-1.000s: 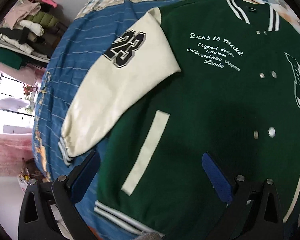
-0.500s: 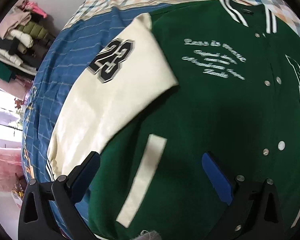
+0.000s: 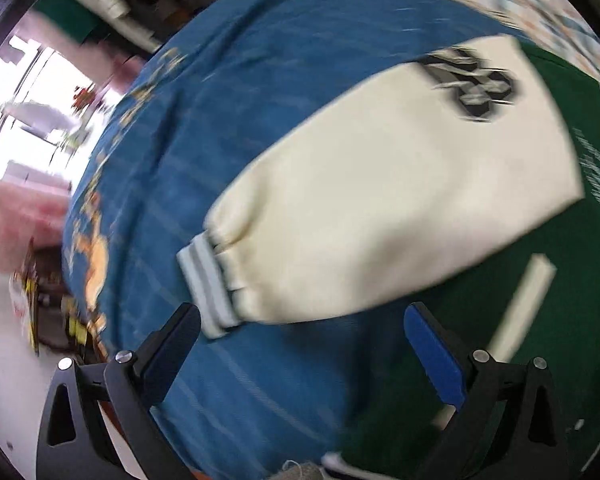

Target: Fold large clothes

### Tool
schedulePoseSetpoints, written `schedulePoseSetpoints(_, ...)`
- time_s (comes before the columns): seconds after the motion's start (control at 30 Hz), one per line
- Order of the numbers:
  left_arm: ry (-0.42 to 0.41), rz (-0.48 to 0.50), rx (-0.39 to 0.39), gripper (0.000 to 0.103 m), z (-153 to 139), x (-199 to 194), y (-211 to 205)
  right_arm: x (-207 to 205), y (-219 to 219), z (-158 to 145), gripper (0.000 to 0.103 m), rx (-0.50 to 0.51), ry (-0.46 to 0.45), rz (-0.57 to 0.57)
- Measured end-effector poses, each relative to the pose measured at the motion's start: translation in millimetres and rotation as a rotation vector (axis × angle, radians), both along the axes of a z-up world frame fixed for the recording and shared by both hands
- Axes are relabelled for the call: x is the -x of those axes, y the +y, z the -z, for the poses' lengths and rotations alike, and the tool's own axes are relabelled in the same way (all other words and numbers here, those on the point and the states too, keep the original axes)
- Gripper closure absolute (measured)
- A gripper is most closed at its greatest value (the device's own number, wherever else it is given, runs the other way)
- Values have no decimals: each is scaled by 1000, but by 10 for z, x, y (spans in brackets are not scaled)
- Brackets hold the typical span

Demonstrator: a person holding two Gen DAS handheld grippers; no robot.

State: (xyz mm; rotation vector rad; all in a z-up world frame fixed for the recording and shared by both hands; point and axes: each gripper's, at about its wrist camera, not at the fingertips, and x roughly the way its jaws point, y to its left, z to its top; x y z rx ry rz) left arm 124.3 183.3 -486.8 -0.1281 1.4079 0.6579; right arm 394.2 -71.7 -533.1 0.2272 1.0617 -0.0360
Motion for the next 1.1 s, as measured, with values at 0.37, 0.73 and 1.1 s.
schedulePoseSetpoints(0.37,-2,-304,240,0,167,936,757,341,413,608,24,-247,185,-202)
schedulePoseSetpoints(0.73,-320,-576,606,38,817,284,1172,696,-514,281,23,-77,266,-144)
schedulePoseSetpoints(1.1,-465,-370,229,89,88,-559,2494,211,1201,913,46,256,210,-519)
